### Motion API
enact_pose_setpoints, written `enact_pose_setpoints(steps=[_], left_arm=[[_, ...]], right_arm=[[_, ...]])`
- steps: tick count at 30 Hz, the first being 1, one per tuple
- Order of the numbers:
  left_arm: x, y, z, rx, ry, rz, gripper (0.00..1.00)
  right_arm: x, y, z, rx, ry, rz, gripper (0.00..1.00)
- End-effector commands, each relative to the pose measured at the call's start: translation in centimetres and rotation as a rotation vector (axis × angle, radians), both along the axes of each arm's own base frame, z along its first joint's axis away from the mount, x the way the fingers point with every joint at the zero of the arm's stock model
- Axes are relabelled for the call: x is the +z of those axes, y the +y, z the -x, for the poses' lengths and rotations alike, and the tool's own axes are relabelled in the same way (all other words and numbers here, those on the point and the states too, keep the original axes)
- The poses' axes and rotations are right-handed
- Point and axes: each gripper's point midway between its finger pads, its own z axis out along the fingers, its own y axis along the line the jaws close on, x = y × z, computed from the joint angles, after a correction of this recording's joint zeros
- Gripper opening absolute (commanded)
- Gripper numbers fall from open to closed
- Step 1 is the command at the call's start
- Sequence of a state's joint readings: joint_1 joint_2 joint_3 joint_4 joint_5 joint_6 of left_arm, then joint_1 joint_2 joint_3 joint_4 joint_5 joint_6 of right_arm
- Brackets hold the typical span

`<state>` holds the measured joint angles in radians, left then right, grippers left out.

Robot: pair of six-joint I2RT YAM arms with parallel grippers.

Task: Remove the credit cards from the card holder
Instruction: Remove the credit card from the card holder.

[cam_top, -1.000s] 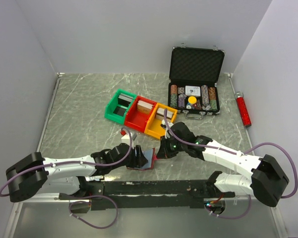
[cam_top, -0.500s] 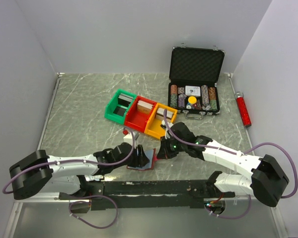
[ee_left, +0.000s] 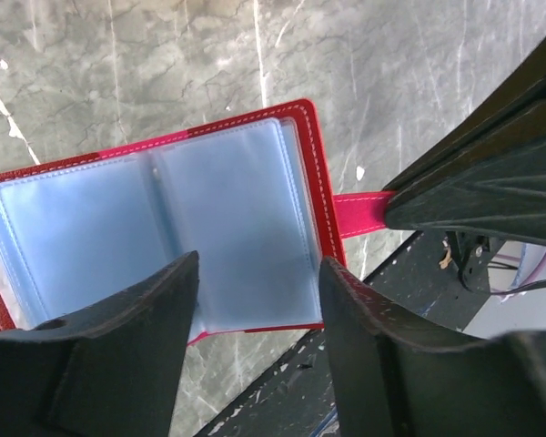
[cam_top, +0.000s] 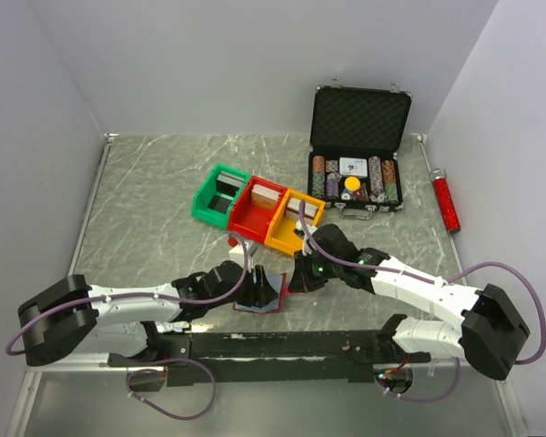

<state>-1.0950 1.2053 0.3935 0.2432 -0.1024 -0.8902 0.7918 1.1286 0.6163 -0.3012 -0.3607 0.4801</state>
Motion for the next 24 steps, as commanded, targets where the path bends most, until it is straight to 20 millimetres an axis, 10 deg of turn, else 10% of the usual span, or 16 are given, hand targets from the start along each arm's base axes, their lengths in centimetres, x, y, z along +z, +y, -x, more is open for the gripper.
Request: enact_pose_setpoints(steps=[1, 6, 24], left_arm=[[1.2, -1.2, -0.2, -0.028, -0.03, 0.032, 0.58], [0.7, -1.1, -0.2, -0.027, -0.024, 0.018, 0.47], [2.1, -1.7, 0.1, -0.047, -0.039, 0.087, 0.61]], right_arm=[[2.9, 1.0, -0.9, 0.012, -0.061, -0.063, 0.0], [3.3, 1.0, -1.0, 0.013, -0.068, -0.063, 0.0], [3.7, 1.2, -1.0, 0.017, -0.069, -0.069, 0.0]])
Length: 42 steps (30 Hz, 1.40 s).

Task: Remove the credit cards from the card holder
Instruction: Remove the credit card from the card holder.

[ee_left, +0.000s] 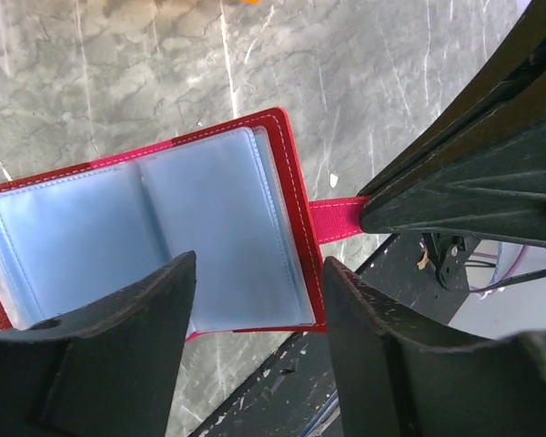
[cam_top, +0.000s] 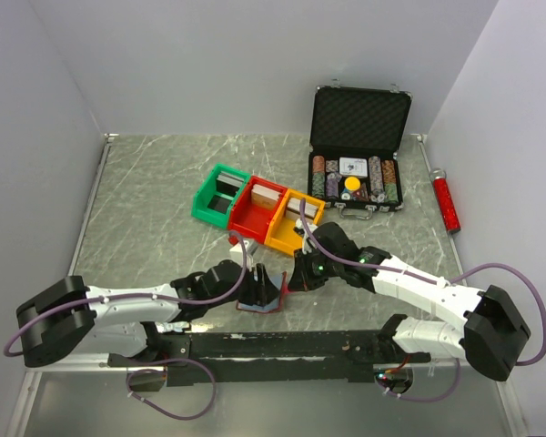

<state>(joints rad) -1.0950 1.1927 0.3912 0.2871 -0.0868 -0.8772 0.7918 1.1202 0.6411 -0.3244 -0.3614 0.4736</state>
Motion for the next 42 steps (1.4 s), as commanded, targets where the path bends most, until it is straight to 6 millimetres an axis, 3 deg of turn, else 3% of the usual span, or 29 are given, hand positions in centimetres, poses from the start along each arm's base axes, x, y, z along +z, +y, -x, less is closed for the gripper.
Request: enact_pose_setpoints(steps=[1, 9, 15, 19, 27, 33, 42], left_arm=[[0.7, -1.0, 0.2, -0.026, -0.005, 0.034, 0.6], [-0.1, -0.5, 0.1, -0.009, 0.002, 0.019, 0.42], [-0.5, -0.5, 0.2, -0.009, 0.007, 0.008, 0.43], [-1.2, 0.0, 0.0, 0.012, 0.016, -0.019, 0.35], [-2.2, 1.5, -0.5, 0.084, 0.028, -0.07, 0.29], [-1.5, 3.5, -0.8, 0.168, 0.015, -0.032, 0.45], [0.0, 1.4, 0.0, 0.06, 0.008, 0.042, 0.56]], right_arm=[[2.8, 1.0, -0.8, 0.012, -0.058, -0.062, 0.0], [3.2, 0.9, -0.9, 0.009, -0.065, -0.061, 0.0], [3.4, 0.9, -0.9, 0.008, -0.065, -0.066, 0.0], [3.4, 0.9, -0.9, 0.007, -0.068, -0.061, 0.0], [3.3, 0.7, -0.9, 0.006, -0.068, -0.052, 0.0], [4.0, 0.7, -1.1, 0.034, -0.118, -0.013, 0.0], [3.3, 1.4, -0.8, 0.049, -0.076, -0.024, 0.0]])
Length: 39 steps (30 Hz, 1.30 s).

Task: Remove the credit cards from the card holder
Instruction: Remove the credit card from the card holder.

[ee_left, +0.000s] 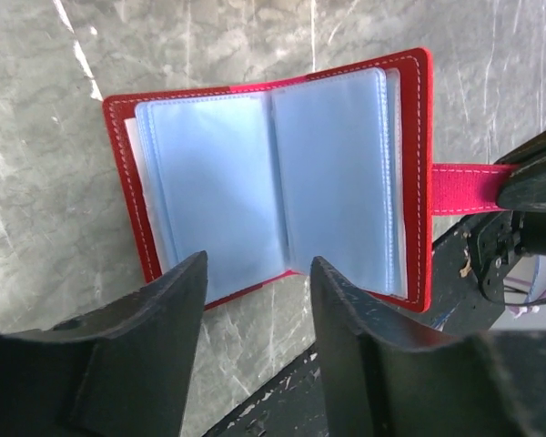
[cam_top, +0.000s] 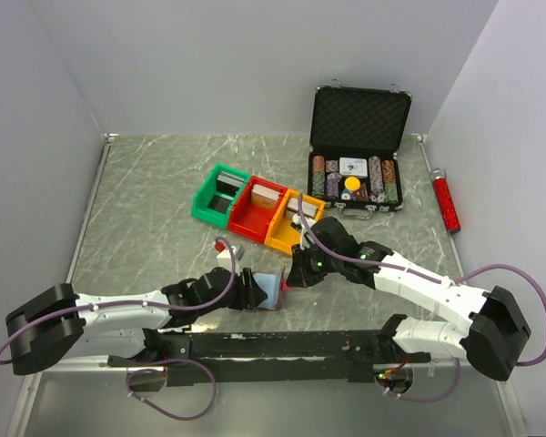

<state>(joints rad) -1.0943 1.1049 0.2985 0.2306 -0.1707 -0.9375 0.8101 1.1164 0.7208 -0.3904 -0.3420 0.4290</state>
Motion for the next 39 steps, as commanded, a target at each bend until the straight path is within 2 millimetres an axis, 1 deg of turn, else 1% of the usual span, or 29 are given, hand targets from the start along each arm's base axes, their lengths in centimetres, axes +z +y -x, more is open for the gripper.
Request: enact_pose_setpoints(steps=[1, 5, 9, 14, 20, 24, 27, 33, 39], left_arm=[[2.2, -2.0, -0.1, -0.05, -0.028, 0.088, 0.58], [3.0, -3.0, -0.1, -0.093, -0.052, 0.103, 0.63], [3.3, -3.8, 0.0, -0.128, -0.055, 0.109, 0.64], [3.1, -4.1, 0.1, -0.138, -0.051, 0.11, 0.64], [3.5, -4.2, 0.1, -0.148, -0.06, 0.114, 0.64], [2.9, -4.3, 0.1, -0.155, -0.053, 0.087, 0.62], [2.3, -4.3, 0.1, -0.154, -0.042, 0.071, 0.55], [2.1, -3.6, -0.1, -0.12, -0.041, 0.065, 0.32], [1.8, -2.3, -0.6, -0.07, -0.052, 0.025, 0.21]], right_arm=[[1.2, 0.8, -0.4, 0.012, -0.022, -0.027, 0.0], [0.9, 0.7, -0.2, 0.012, -0.013, -0.024, 0.0], [0.5, 0.7, -0.2, 0.012, -0.005, -0.018, 0.0], [0.5, 0.6, -0.2, 0.011, -0.01, -0.011, 0.0], [0.2, 0.7, -0.2, 0.014, -0.004, -0.009, 0.0], [0.3, 0.7, -0.3, 0.014, -0.006, -0.011, 0.0], [0.5, 0.7, -0.3, 0.014, -0.012, -0.011, 0.0], [0.3, 0.4, -0.3, 0.009, -0.011, -0.002, 0.0], [0.1, 0.5, -0.3, 0.009, -0.011, -0.002, 0.0]])
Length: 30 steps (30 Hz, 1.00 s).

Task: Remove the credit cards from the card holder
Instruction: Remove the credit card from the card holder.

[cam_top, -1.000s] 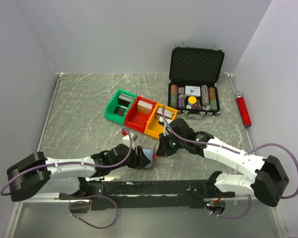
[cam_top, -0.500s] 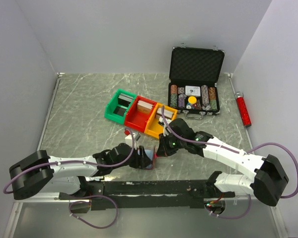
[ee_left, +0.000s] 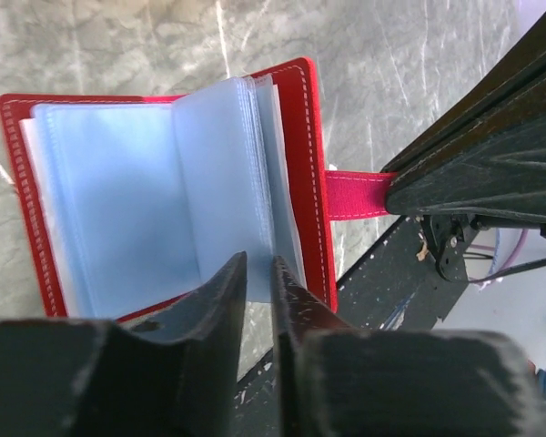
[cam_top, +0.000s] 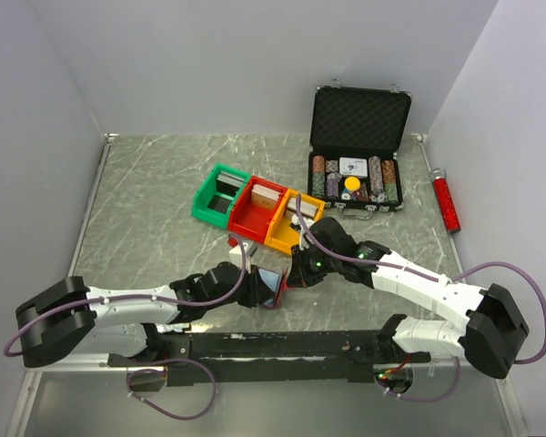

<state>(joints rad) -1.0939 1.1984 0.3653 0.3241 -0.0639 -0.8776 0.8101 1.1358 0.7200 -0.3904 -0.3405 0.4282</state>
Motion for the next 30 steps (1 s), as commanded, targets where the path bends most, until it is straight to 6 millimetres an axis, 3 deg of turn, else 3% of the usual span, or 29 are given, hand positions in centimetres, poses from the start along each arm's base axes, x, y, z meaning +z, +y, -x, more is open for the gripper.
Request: enact_pose_setpoints(steps=[1, 11, 13, 17, 19, 23, 30], left_arm=[[-0.1, 1.1, -0.9, 0.059, -0.026, -0.042, 0.19], [-2.7, 1.2, -1.2, 0.076, 0.016, -0.146, 0.13], [-3.3, 1.5, -1.4, 0.085, 0.022, -0.176, 0.17], [-3.2, 1.6, -1.3, 0.086, 0.021, -0.173, 0.42], [-2.9, 1.5, -1.4, 0.084, 0.014, -0.166, 0.49], [-2.7, 1.6, -1.4, 0.084, 0.008, -0.172, 0.51], [-2.9, 2.3, -1.8, 0.132, 0.01, -0.182, 0.45]], right_arm=[[0.5, 0.5, -0.3, 0.01, -0.021, -0.016, 0.0], [0.5, 0.2, -0.2, 0.006, -0.025, -0.007, 0.0], [0.4, 0.1, -0.2, 0.004, -0.025, -0.003, 0.0], [0.0, -0.1, -0.1, 0.001, -0.022, 0.005, 0.0], [-0.1, -0.3, -0.1, -0.004, -0.022, 0.007, 0.0], [-0.5, -0.4, -0.1, -0.011, -0.016, 0.008, 0.0], [-0.4, -0.4, 0.0, -0.008, -0.013, 0.001, 0.0]])
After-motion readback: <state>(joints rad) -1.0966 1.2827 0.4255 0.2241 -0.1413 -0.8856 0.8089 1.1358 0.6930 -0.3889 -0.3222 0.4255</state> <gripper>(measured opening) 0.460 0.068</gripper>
